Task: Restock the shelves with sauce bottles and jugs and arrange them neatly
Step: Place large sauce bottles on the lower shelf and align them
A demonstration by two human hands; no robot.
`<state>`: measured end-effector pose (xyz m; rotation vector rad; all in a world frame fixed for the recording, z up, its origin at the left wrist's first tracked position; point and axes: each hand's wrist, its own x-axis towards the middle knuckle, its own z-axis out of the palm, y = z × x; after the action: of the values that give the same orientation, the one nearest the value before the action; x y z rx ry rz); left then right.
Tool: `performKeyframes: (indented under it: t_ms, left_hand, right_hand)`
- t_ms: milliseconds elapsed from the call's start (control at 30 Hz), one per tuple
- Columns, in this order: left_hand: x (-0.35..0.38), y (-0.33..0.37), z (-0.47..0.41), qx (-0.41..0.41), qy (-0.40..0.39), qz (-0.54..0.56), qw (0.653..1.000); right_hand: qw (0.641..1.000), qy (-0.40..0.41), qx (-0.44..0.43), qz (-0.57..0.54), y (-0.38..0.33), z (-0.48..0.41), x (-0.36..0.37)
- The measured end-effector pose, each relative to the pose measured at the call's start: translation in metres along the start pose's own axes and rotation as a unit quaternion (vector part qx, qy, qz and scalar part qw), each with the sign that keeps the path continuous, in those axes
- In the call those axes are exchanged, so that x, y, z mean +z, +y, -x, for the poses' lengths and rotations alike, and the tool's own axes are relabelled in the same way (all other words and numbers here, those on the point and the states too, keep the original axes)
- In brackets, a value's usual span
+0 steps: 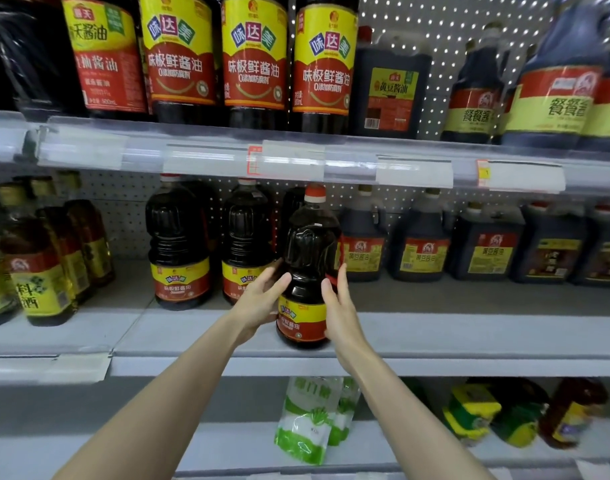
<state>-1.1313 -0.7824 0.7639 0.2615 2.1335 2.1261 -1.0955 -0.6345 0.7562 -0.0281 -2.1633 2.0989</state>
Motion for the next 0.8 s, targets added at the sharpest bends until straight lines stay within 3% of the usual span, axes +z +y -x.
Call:
performKeyframes:
  t_ms: [233, 467, 800]
  left_hand:
    - [0.022, -0.011, 0.009, 0.07, 0.113, -0.036, 0.99]
    - [0.016, -0.01, 0.01, 0.07, 0.124, -0.045, 0.989]
    - [0.022, -0.007, 0.006, 0.032, 0.122, -0.007, 0.992]
  right_hand:
    - [1.0, 0.004, 0.024, -0.01, -0.013, -0.022, -0.011]
    - [0.997, -0.026, 0.061, -0.04, -0.017, -0.021, -0.017]
    - [0.997, -0.035, 0.042, -0.054, -0.003, -0.006, -0.015]
